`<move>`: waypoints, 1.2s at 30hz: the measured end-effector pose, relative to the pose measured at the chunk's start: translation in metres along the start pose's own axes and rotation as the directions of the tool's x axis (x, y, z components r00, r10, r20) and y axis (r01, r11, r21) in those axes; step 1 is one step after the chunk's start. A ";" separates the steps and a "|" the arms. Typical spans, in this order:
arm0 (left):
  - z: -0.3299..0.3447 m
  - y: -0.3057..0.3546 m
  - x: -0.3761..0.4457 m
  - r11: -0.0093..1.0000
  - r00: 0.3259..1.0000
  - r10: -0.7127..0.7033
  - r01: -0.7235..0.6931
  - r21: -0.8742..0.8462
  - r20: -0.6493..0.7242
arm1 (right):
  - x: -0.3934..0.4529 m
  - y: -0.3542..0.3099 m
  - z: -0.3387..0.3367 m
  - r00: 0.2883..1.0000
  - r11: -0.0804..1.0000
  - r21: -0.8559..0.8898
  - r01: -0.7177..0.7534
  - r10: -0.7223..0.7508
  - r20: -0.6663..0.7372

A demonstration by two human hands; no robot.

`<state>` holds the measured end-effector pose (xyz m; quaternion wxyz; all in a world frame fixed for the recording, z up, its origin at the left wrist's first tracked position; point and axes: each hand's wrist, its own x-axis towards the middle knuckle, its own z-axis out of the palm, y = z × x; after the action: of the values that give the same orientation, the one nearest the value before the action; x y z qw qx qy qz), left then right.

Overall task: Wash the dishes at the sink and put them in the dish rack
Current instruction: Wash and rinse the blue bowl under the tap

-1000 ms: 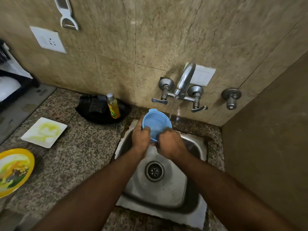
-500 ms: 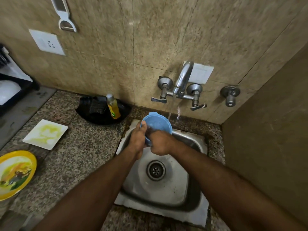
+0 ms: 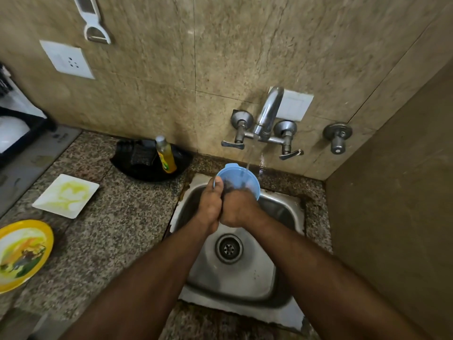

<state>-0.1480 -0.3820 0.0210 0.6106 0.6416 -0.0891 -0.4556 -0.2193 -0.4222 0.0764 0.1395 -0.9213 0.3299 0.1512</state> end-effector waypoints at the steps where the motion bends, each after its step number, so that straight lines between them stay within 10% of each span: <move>1: 0.000 0.000 0.001 0.999 1.000 -0.016 0.017 -0.043 0.023 | -0.002 0.001 0.000 1.000 0.999 0.031 0.017 -0.017 -0.010; 7: -0.012 -0.005 0.004 0.996 0.999 -0.031 0.033 -0.085 0.020 | -0.021 0.014 0.000 0.999 0.999 0.025 0.027 -0.027 -0.018; 15: -0.004 -0.001 -0.004 0.999 0.996 -0.036 0.039 -0.032 0.082 | -0.031 0.003 0.001 0.993 0.902 -0.417 -0.108 0.076 -0.093; 29: -0.009 -0.005 0.001 0.999 0.999 0.044 -0.044 -0.013 -0.021 | -0.020 0.024 0.001 0.989 0.987 0.069 0.147 -0.148 -0.001; 36: -0.006 -0.011 -0.001 0.998 0.997 0.068 -0.068 -0.017 0.022 | -0.036 0.023 0.009 0.994 0.873 -0.486 -0.028 -0.026 -0.103</move>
<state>-0.1495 -0.3746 0.0111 0.6298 0.6280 -0.1142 -0.4427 -0.2625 -0.4151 0.0780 -0.1145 -0.9333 0.2886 0.1803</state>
